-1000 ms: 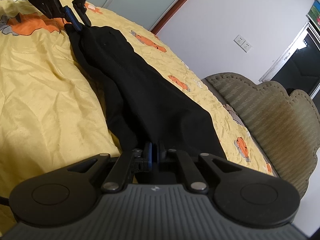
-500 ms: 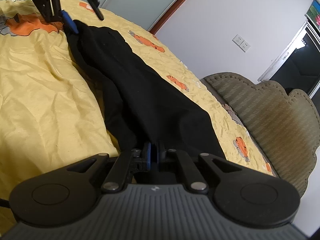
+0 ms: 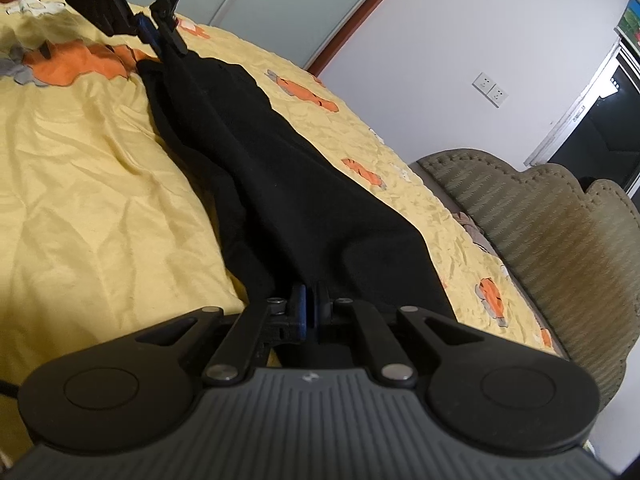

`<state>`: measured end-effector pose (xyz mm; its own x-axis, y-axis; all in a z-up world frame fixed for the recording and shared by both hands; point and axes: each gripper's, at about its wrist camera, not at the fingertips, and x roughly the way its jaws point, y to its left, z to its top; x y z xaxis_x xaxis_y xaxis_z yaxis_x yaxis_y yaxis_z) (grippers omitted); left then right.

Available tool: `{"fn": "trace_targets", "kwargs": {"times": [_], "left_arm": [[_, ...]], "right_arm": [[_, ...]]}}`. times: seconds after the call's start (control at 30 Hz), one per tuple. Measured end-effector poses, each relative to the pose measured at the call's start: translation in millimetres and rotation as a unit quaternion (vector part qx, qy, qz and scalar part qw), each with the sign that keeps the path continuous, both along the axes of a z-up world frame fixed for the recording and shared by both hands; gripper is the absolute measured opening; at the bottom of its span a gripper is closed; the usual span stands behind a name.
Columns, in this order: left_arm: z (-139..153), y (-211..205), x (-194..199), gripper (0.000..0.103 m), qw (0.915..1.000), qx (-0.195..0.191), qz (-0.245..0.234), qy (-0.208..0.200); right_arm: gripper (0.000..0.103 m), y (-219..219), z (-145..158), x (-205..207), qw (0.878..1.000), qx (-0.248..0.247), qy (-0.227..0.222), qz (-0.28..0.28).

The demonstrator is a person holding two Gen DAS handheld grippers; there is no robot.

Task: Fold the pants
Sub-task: 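Lower the trousers onto the bed and open both grippers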

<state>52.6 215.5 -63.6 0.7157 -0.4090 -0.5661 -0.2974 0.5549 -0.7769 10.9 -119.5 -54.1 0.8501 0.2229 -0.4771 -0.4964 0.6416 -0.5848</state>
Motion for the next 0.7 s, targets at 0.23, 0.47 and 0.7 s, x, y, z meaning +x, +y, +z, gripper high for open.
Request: {"fn": "trace_targets", "kwargs": {"times": [0.23, 0.47, 0.7], "left_arm": [[-3, -4, 5, 0.014, 0.9991, 0.034, -0.021, 0.012], [39, -12, -5, 0.022, 0.9874, 0.158, -0.001, 0.007], [75, -88, 29, 0.064, 0.9751, 0.182, -0.103, -0.073]], "right_arm": [[0.005, 8, -15, 0, 1.000, -0.020, 0.016, -0.003], [0.009, 1, -6, -1, 1.000, -0.003, 0.024, -0.005], [0.022, -47, 16, -7, 0.993, 0.083, 0.043, -0.071]]}}
